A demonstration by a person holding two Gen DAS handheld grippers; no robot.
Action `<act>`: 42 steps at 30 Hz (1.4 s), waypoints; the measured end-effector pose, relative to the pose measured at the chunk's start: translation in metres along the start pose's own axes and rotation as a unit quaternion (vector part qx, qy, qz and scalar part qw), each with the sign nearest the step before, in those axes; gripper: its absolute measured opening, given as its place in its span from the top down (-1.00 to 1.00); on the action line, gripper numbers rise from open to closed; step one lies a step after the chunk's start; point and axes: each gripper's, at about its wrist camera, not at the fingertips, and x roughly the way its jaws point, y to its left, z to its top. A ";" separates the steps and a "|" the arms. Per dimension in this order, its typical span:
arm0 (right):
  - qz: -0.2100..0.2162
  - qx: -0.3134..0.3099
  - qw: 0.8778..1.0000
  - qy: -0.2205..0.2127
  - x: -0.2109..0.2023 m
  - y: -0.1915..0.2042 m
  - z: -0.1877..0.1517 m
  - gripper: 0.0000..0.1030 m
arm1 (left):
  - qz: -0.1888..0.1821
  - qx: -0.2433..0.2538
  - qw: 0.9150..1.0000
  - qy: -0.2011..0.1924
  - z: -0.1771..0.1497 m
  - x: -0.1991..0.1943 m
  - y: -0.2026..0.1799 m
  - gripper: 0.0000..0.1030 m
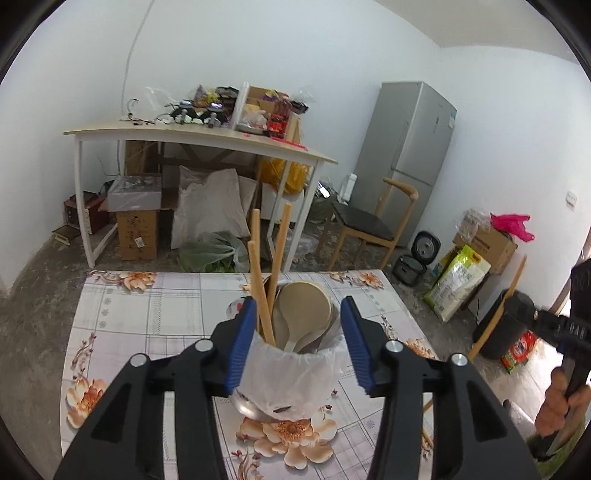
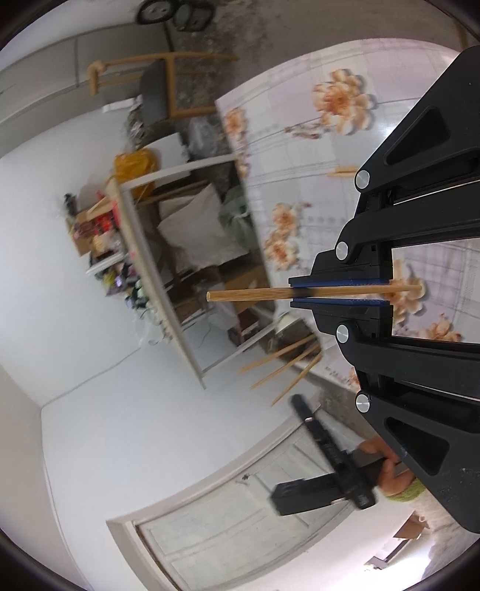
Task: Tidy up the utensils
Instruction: 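Lower the chopstick into the holder and open the left gripper while the right holds its chopstick, then lower the chopstick into the steel holder and open the right gripper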
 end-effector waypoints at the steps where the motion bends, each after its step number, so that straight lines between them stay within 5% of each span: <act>1: 0.008 -0.006 1.000 -0.007 -0.002 0.004 0.009 0.93 | 0.001 -0.005 1.000 -0.006 -0.002 -0.006 0.001 -0.01; 7: 0.048 -0.040 0.997 -0.045 0.000 0.036 0.052 0.93 | 0.031 -0.009 0.999 -0.019 -0.025 -0.031 0.012 -0.30; 15: 0.073 -0.055 0.995 -0.050 0.053 0.059 0.078 0.93 | 0.072 -0.021 0.997 0.009 -0.054 -0.039 0.029 -0.55; 27: 0.033 -0.090 0.995 0.008 0.138 0.068 0.051 0.93 | 0.105 -0.011 0.994 0.011 -0.066 -0.037 0.039 -0.63; 42: 0.006 -0.147 0.986 0.083 0.173 0.085 0.003 0.92 | 0.103 -0.021 0.994 0.026 -0.073 -0.027 0.046 -0.64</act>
